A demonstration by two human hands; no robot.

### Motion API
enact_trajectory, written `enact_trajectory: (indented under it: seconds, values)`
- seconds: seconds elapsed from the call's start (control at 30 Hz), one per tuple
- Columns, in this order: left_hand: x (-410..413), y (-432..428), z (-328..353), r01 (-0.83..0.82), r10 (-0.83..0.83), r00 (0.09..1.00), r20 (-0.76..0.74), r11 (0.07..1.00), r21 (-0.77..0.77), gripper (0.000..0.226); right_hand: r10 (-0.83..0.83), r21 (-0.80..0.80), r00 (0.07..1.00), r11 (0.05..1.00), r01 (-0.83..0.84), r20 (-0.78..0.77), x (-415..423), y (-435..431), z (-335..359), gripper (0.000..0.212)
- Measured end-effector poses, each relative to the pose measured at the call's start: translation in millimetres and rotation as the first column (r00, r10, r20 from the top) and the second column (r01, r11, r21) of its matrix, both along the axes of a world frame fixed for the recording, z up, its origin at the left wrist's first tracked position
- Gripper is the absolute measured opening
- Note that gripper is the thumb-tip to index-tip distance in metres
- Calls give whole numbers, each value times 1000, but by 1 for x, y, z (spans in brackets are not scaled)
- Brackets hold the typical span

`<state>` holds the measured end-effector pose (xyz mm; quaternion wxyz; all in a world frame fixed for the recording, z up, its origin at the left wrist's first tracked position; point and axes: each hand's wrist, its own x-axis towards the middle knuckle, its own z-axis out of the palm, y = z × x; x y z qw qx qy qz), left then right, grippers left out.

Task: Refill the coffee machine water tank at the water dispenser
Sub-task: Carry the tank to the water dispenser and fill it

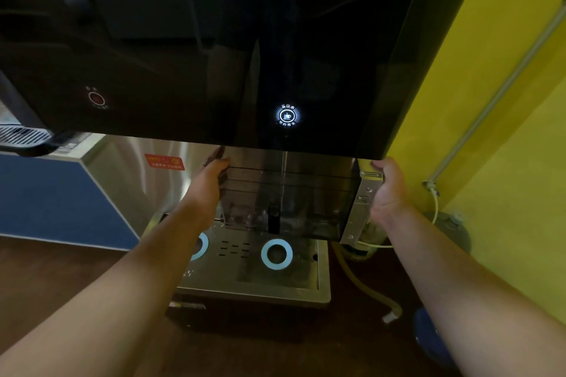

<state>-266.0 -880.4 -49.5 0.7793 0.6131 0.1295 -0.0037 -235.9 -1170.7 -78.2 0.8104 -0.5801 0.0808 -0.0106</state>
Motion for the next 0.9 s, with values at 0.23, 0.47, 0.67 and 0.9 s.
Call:
enact_trajectory:
  seconds: [0.23, 0.47, 0.67, 0.9]
  values:
    - [2, -1, -4, 11, -12, 1000, 14, 1000, 14, 21, -9, 26, 1000, 1000, 9, -1, -2, 1, 2, 51]
    - [5, 1, -8, 13, -13, 1000, 14, 1000, -2, 19, -16, -9, 1000, 1000, 16, 7, 0, 0, -1, 37]
    - [5, 0, -9, 22, -22, 1000, 8, 1000, 5, 20, 2, -20, 1000, 1000, -2, 7, 2, -3, -4, 32]
    - [4, -3, -8, 11, -10, 1000, 13, 1000, -22, 21, 13, -27, 1000, 1000, -13, -9, 3, -7, -5, 32]
